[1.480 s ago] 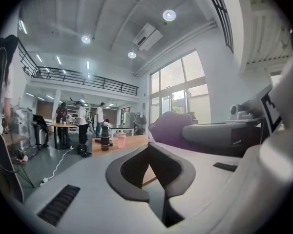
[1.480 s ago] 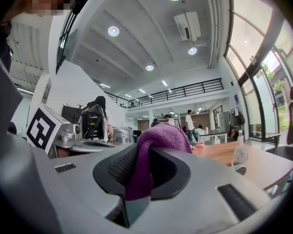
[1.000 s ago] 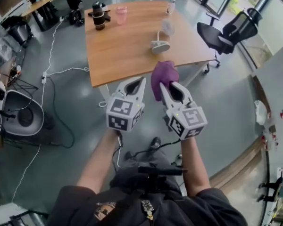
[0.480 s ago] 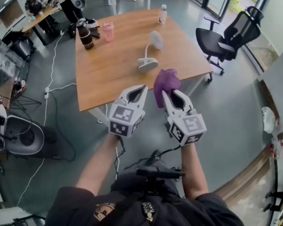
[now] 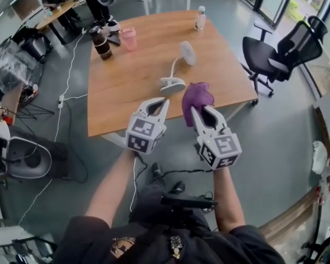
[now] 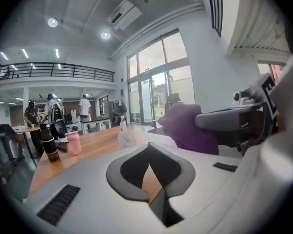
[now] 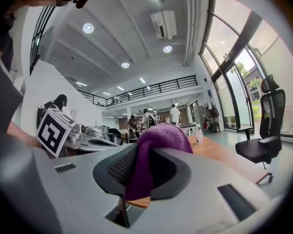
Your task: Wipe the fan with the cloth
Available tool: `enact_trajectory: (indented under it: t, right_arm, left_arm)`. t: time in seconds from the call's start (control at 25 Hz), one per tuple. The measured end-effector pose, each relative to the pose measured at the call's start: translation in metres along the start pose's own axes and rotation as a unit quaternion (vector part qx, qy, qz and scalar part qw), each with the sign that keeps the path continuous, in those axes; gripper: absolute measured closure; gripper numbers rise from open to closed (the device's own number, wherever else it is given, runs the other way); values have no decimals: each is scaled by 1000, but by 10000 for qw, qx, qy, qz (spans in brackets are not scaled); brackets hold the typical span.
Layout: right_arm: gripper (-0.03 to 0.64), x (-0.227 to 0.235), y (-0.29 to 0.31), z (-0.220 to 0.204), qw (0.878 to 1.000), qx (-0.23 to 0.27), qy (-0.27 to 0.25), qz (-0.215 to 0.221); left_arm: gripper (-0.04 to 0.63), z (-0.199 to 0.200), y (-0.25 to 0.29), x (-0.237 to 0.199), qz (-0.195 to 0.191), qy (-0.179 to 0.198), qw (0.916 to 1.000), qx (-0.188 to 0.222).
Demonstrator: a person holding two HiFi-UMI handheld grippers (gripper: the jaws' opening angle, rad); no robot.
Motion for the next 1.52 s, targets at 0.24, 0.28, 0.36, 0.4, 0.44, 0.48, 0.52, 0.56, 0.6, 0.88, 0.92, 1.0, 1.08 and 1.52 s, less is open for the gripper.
enact_trajectory:
  t: [0.24, 0.28, 0.36, 0.4, 0.44, 0.48, 0.52, 0.56, 0.6, 0.88, 0.92, 1.0, 1.08, 1.52]
  right_arm:
    - [543, 14, 48, -17, 9994, -352, -69, -3]
    - [542, 16, 58, -21, 9991, -421, -91, -7]
    - [541, 23, 83, -29, 9983, -564, -142, -42]
    - [543, 26, 96, -32, 9978, -634, -156, -67]
    - [543, 28, 107, -35, 9974, -702, -153, -94]
    - [543, 29, 116, -38, 9968, -772, -137, -126]
    - [543, 30, 122, -40, 9962, -843, -112, -166]
    - [543, 31, 126, -42, 9956, -908, -82, -213]
    - [543, 31, 128, -43, 9950, -959, -52, -259]
    - [543, 42, 155, -58, 9921, -1211, 118, -290]
    - [543, 42, 154, -58, 9921, -1224, 117, -265]
    - [543, 44, 157, -62, 9913, -1295, 111, -200]
    - [543, 45, 159, -67, 9901, -1391, 123, -140]
    - [543, 78, 143, -82, 9870, -1445, 296, -638]
  left_arm:
    - [589, -17, 54, -52, -13, -58, 9997, -256]
    - [589, -20, 64, -61, -4, -70, 9996, -291]
    - [589, -27, 88, -82, -17, -134, 9993, -350]
    - [589, -31, 99, -93, -47, -180, 9991, -386]
    - [589, -35, 108, -103, -95, -222, 9988, -432]
    - [589, -39, 116, -111, -161, -250, 9984, -486]
    - [589, -43, 122, -117, -242, -255, 9979, -548]
    - [589, -47, 128, -122, -328, -227, 9973, -615]
    - [589, -50, 133, -126, -410, -156, 9967, -685]
    - [477, -87, 174, -151, -1139, 293, 9826, -1435]
    - [450, -91, 175, -149, -1249, 271, 9802, -1511]
    - [426, -99, 182, -150, -1453, 235, 9745, -1694]
    - [420, -106, 189, -153, -1580, 286, 9693, -1861]
    - [439, -108, 224, -127, -1984, 783, 9529, -2156]
Point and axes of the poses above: the fingertips, and each gripper's own axes: y forward along the fingers, x to its right, z out of its top, the point moved 3 cm from there along -y, backward along the fingers, and after that the axes turned 7 degrees about -y, right-handed, at the moved point
